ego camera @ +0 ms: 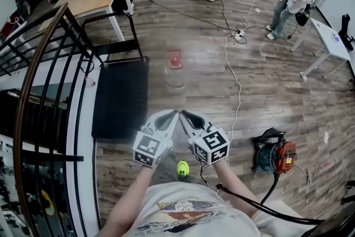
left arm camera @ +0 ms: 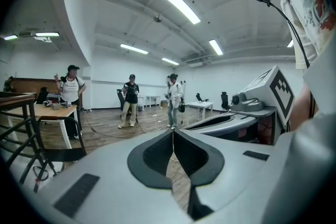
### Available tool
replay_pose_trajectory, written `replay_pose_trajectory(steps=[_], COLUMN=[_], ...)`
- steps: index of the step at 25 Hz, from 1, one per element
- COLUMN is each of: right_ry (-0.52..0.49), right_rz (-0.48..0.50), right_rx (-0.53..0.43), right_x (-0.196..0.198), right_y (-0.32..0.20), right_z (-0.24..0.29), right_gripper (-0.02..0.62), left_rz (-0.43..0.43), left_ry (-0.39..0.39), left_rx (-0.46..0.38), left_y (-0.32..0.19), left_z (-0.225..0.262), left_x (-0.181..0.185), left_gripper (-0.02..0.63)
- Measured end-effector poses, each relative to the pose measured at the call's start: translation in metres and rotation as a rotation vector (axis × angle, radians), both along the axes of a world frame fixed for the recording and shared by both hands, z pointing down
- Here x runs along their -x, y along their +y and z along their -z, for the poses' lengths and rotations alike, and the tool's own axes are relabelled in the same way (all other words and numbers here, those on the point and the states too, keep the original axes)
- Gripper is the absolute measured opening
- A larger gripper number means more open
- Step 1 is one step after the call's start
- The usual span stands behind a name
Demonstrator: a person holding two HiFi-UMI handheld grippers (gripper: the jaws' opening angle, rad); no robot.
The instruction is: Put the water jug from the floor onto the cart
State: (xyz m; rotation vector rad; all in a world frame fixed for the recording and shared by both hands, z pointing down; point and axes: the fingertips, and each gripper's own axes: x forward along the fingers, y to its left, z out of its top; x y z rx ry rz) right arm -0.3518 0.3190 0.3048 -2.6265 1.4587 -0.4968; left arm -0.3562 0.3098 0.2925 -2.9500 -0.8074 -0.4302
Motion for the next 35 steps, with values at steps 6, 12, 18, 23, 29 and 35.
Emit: replay_pose_trajectory(steps=[6, 12, 18, 23, 29, 35], right_ry=[-0.004, 0.010, 0.022, 0.028, 0.021, -0.005], right_rz=[-0.023, -0.052, -0.077, -0.093, -0.083, -0.057], right_rx=[0.020, 0.017, 0.018, 0.039, 0.072, 0.071], right_x=[-0.047, -0.101, -0.138, -0.155, -0.171, -0.187], right_y=[-0.019, -0.057, -0.082, -0.103, -0.126, -0.138], right_z=[-0.003, 0.008, 0.014, 0.014, 0.010, -0.002], right_gripper=[0.028, 0.026, 0.026, 0.027, 0.027, 0.028], left_rz=[-0.021, -0.047, -0.068, -0.076, -0.053, -0.039], left_ry=[0.009, 0.038, 0.046, 0.048, 0.040, 0.014], left_rx=[-0.012, -0.014, -0.005, 0.027, 0.050, 0.042], left_y=[-0.021, -0.057, -0.082, -0.105, -0.129, -0.140], left_z=[-0.004, 0.008, 0.014, 0.015, 0.009, -0.003], left_x=[-0.046, -0.101, -0.137, -0.155, -0.171, -0.187], left_gripper=[0.012, 0.012, 0.012, 0.012, 0.012, 0.012])
